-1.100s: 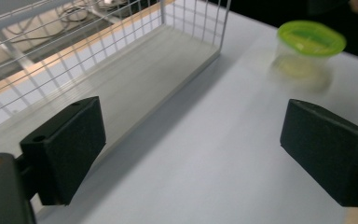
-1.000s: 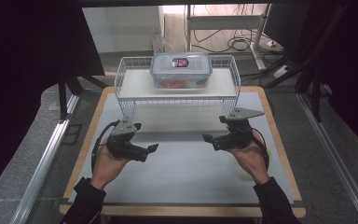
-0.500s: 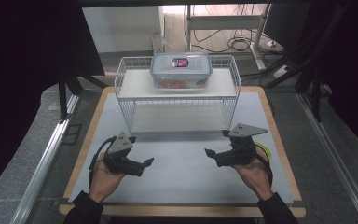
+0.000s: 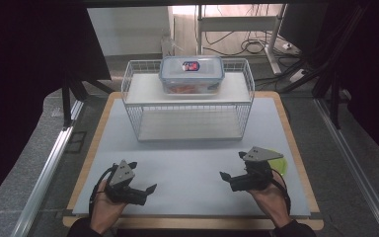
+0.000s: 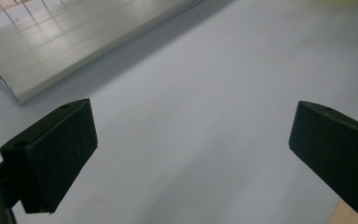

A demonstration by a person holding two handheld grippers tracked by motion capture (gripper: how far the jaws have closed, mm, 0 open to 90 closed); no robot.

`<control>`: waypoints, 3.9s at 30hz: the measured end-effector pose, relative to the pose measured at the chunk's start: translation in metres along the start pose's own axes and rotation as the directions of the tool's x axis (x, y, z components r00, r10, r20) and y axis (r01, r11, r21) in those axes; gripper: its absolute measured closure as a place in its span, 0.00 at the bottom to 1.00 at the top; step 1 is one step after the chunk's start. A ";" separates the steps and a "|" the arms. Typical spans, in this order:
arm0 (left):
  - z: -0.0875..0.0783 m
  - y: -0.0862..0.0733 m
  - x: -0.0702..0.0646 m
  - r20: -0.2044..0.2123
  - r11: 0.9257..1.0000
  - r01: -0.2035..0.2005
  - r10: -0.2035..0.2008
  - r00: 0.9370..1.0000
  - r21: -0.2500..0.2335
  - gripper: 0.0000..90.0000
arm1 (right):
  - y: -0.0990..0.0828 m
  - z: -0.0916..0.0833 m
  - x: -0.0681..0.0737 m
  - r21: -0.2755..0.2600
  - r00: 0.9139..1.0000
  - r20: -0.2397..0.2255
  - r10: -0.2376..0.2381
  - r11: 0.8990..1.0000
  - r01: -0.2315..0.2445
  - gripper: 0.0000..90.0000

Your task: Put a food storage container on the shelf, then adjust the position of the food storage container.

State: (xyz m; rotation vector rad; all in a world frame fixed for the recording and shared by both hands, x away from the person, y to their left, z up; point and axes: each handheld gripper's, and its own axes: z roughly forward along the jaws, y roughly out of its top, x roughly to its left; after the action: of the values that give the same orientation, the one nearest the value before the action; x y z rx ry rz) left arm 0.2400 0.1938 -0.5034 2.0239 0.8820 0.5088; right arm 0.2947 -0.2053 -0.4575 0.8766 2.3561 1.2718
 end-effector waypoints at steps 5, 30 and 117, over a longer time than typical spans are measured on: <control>0.003 -0.003 -0.002 -0.016 1.000 -0.024 0.025 1.000 0.006 0.01 | -0.011 0.001 -0.001 0.039 1.000 0.023 0.011 0.999 -0.012 0.05; 0.006 -0.008 -0.001 -0.007 0.999 -0.032 0.032 0.999 -0.004 0.03 | -0.020 -0.037 -0.045 0.059 0.969 0.177 0.171 0.981 -0.184 0.57; 0.017 -0.010 -0.006 0.024 0.995 -0.084 0.083 0.996 0.061 0.04 | -0.020 0.019 -0.046 0.119 0.955 0.185 0.232 0.959 -0.256 1.00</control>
State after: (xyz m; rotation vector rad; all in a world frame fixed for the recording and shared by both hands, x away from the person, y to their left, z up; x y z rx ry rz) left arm 0.2426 0.1837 -0.5209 2.1258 0.8118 0.5101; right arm 0.3323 -0.2314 -0.4851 1.3033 2.2772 1.0754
